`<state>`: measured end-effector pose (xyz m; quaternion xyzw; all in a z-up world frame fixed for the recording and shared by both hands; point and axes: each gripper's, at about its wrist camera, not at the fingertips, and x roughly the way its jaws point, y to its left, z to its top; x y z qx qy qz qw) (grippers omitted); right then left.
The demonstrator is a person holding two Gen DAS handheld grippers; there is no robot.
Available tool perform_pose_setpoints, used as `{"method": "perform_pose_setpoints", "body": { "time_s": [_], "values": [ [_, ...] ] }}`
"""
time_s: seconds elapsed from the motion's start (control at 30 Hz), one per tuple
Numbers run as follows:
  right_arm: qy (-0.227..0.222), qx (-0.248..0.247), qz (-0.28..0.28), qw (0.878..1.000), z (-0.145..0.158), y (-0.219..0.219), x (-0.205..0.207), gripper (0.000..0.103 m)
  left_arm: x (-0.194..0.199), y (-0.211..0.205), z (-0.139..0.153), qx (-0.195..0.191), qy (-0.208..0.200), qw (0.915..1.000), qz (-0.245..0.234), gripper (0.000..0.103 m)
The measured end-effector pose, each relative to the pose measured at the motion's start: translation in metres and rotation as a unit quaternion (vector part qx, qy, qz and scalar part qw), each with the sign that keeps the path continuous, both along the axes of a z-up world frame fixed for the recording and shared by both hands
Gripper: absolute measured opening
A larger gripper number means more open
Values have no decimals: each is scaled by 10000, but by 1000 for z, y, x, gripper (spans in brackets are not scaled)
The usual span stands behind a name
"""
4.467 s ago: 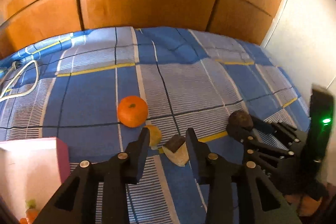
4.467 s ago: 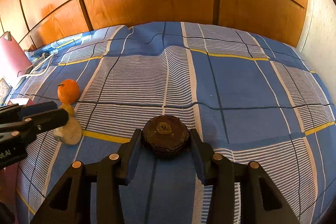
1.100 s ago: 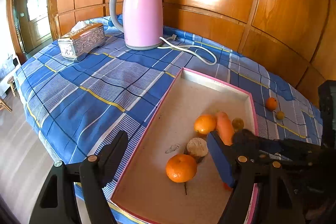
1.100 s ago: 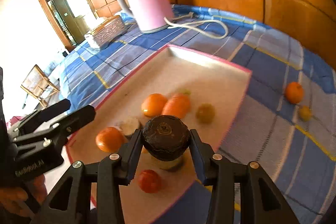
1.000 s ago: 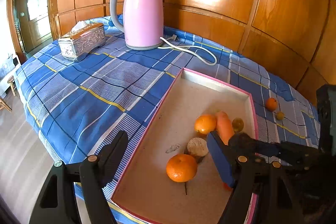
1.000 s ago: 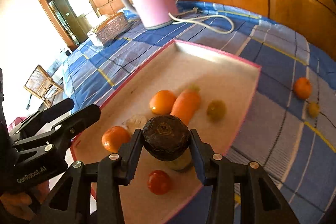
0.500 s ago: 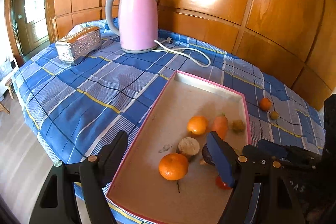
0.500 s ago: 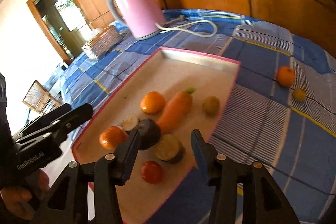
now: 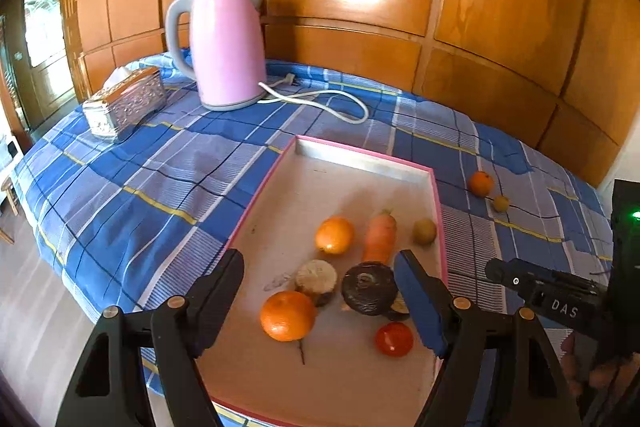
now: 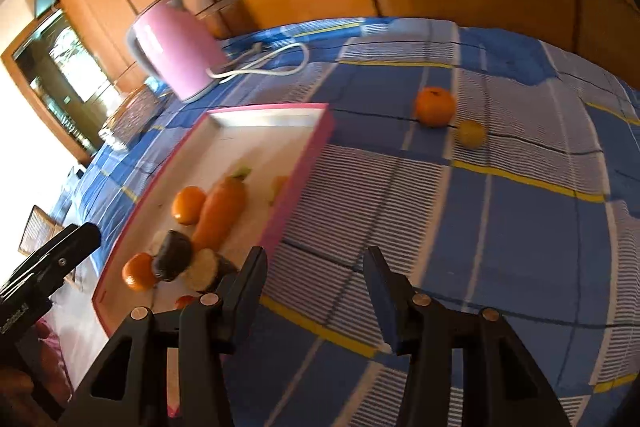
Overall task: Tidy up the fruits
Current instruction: 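Grasp the small yellow fruit with the right tool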
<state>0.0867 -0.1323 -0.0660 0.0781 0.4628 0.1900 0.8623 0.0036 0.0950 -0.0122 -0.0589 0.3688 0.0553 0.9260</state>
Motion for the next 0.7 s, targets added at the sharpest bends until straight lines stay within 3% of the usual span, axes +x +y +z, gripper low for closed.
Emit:
{"method": "perform_pose_setpoints", "body": {
  "time_s": [0.47, 0.7],
  "values": [
    [-74, -100, -749, 9971, -5, -52, 8, 50, 16, -43, -2, 115, 118, 9981, -592, 78],
    [-112, -348, -1106, 9932, -10, -78, 25, 50, 30, -56, -6, -47, 281, 9963, -808, 78]
  ]
}}
